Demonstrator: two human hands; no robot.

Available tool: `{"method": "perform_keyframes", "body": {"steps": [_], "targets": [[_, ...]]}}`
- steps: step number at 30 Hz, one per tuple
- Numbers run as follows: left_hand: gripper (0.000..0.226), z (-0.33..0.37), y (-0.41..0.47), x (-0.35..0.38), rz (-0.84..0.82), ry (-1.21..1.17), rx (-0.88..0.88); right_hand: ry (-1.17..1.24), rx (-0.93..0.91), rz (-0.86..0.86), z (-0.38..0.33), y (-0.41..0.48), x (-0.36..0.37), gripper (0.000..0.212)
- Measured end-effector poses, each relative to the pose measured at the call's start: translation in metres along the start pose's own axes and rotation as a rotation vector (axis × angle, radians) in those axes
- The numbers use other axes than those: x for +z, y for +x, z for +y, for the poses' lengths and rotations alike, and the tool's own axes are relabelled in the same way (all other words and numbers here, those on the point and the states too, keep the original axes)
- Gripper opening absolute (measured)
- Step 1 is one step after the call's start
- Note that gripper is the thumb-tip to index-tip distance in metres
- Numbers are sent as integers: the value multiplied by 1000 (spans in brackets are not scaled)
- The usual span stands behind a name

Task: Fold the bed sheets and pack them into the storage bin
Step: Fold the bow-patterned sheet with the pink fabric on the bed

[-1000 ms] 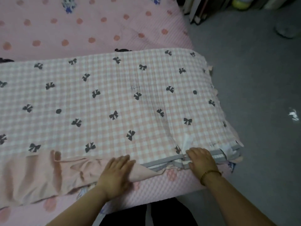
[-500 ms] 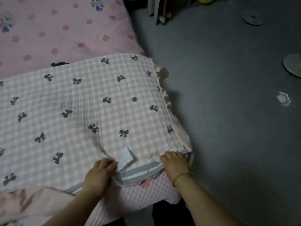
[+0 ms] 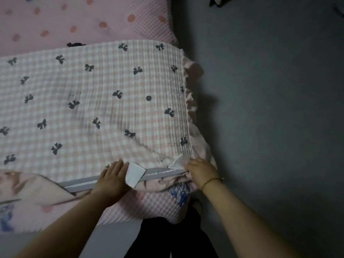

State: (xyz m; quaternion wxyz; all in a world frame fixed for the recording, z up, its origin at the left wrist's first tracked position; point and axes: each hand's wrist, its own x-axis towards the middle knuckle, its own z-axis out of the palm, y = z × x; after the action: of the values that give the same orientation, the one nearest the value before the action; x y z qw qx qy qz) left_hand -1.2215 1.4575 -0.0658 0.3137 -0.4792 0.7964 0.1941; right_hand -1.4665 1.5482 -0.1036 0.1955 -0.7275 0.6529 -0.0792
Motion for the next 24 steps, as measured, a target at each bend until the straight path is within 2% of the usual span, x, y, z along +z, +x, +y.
{"method": "perform_keyframes", "body": {"steps": [1, 2, 3, 4, 5, 7, 9, 12, 14, 16, 18, 20, 22, 24], "targets": [[86, 2, 4, 5, 3, 25, -12, 6, 61, -95, 0, 2, -2, 48], [92, 4, 4, 7, -3, 60, -25, -12, 92, -120, -4, 2, -4, 48], [94, 6, 2, 7, -21, 123, -44, 5, 173, -118, -10, -2, -3, 47], [93, 5, -1, 8, -17, 173, -50, 41, 217, -46, -16, -9, 0, 50], [93, 2, -3, 11, 67, 198, -9, -6, 227, 30, -24, -15, 1, 60], [94, -8, -4, 13, 211, 220, 121, -98, 209, 55, -37, -21, 17, 86], [80, -20, 1, 23, 353, 213, 193, -145, 154, 19, -45, -16, 34, 104], [53, -30, 8, 17, 499, 116, 283, -140, 177, 35, -50, -1, 49, 112], [36, -37, 7, 6, 543, 16, 346, -129, 166, 55, -51, -3, 53, 107], [18, -47, -3, -2, 581, -64, 405, -173, 147, 97, -56, -9, 56, 91], [30, -54, -15, -7, 680, -97, 422, -278, 101, 229, -60, -12, 61, 59], [31, -57, -21, -11, 694, -91, 388, -307, 96, 289, -64, -6, 67, 51], [22, -58, -23, -10, 609, -103, 342, -305, 69, 282, -69, 9, 60, 44], [30, -55, -21, 2, 539, -153, 300, -300, 57, 195, -68, 24, 38, 30]]}}
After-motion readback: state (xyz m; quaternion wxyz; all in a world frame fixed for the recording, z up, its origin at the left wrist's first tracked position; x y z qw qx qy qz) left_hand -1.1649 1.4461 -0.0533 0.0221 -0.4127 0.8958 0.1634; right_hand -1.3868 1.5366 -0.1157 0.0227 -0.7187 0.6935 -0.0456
